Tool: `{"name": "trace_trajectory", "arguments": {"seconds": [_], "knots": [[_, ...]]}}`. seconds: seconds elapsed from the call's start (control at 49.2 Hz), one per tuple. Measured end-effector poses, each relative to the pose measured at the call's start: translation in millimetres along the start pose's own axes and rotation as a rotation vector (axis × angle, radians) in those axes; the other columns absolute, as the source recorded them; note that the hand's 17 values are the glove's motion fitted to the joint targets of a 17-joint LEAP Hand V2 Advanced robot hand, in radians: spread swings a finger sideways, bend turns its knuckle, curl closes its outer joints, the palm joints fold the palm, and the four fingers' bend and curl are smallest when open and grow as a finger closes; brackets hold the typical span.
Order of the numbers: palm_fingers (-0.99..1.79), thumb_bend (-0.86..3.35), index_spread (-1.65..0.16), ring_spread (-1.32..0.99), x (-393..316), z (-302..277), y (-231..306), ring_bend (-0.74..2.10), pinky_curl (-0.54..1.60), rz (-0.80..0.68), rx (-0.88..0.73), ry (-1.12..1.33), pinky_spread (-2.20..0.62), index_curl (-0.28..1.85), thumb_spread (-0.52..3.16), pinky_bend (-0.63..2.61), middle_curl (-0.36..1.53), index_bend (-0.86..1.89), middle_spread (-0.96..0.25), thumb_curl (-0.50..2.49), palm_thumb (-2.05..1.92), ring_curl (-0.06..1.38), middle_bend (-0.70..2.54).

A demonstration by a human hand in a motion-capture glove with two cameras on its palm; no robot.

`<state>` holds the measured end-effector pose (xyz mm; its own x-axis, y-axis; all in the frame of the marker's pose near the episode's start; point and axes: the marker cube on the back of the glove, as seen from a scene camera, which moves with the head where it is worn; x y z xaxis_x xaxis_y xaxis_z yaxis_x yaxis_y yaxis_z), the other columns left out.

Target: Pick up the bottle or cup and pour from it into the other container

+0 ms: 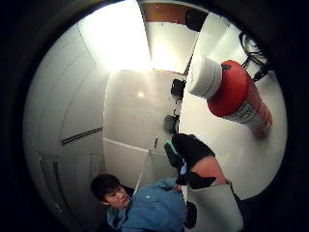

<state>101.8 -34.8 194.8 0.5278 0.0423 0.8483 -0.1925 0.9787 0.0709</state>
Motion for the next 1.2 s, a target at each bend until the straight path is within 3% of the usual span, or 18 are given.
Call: {"name": "trace_trajectory", "arguments": {"seconds": [0.488, 0.874, 1.057, 1.2], "knots": [[0.13, -0.03, -0.37, 0.03, 12, -7, 5, 0.44, 0.28, 0.030, -0.003, 0.011, 0.16, 0.22, 0.92, 0.67, 0.33, 0.13, -0.01, 0.34, 0.58, 0.29, 0.20], [0.13, -0.01, -0.37, 0.07, 17, 49, -23, 0.49, 0.29, 0.033, -0.052, -0.129, 0.17, 0.20, 0.87, 0.72, 0.33, 0.11, 0.03, 0.36, 0.68, 0.31, 0.19], [0.42, 0.01, -0.29, 0.08, 15, 65, -31, 0.59, 0.28, 0.009, 0.100, -0.256, 0.16, 0.17, 0.83, 0.69, 0.37, 0.09, 0.08, 0.39, 0.84, 0.32, 0.34], [0.84, 0.05, -0.20, -0.01, 12, 77, -34, 0.62, 0.23, 0.011, 0.156, -0.253, 0.10, 0.23, 0.74, 0.52, 0.42, 0.17, 0.02, 0.44, 1.03, 0.33, 0.48]]}}
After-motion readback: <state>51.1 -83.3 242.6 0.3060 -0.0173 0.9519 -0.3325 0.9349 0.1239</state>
